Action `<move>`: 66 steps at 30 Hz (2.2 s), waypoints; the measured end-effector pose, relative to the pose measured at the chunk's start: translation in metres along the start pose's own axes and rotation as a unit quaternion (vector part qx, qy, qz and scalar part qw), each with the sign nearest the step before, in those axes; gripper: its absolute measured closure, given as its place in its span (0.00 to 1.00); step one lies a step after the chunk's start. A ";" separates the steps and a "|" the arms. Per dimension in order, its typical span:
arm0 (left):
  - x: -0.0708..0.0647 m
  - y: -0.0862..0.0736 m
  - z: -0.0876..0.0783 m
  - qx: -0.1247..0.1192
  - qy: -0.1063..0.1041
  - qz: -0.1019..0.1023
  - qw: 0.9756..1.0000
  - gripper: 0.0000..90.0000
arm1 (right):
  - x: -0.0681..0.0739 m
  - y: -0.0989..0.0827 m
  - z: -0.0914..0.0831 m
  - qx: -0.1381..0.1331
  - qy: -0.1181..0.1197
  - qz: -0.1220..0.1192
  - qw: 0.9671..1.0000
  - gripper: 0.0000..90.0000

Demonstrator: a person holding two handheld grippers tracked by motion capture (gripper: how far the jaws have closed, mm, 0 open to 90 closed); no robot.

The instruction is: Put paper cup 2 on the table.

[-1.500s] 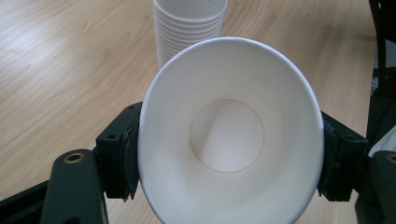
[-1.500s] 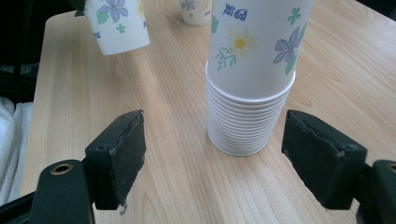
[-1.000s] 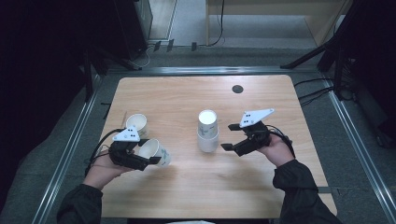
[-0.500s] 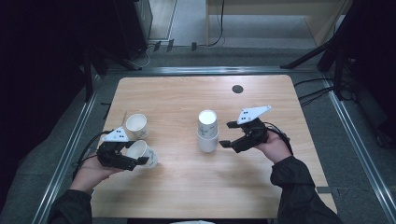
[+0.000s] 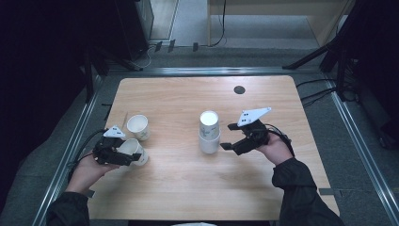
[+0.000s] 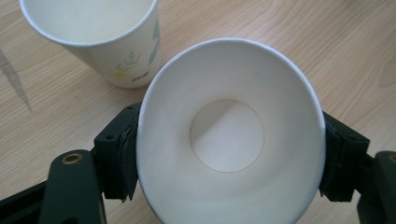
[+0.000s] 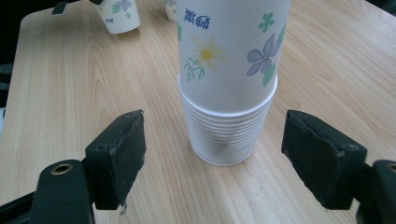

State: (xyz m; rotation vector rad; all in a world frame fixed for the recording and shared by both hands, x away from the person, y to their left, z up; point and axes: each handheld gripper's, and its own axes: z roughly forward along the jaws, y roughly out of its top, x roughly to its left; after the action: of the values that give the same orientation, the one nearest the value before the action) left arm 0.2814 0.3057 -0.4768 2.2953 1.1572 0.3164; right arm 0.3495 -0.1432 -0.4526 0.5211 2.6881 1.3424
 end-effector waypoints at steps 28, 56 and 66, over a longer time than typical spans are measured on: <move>-0.002 0.005 0.014 0.027 -0.001 0.009 1.000 0.14 | 0.002 -0.003 -0.003 0.005 -0.003 -0.004 1.000 0.24; -0.003 0.030 -0.020 -0.065 -0.043 -0.002 0.997 0.14 | 0.010 -0.013 -0.009 0.010 -0.008 0.000 1.000 0.24; -0.019 0.060 -0.011 -0.076 -0.062 0.031 0.995 0.15 | 0.022 -0.023 -0.019 0.007 -0.015 0.006 1.000 0.24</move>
State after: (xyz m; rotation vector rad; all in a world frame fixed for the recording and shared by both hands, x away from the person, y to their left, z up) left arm 0.3054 0.2654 -0.4329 2.1875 0.9680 0.2728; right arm 0.3186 -0.1633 -0.4575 0.5538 2.6776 1.3083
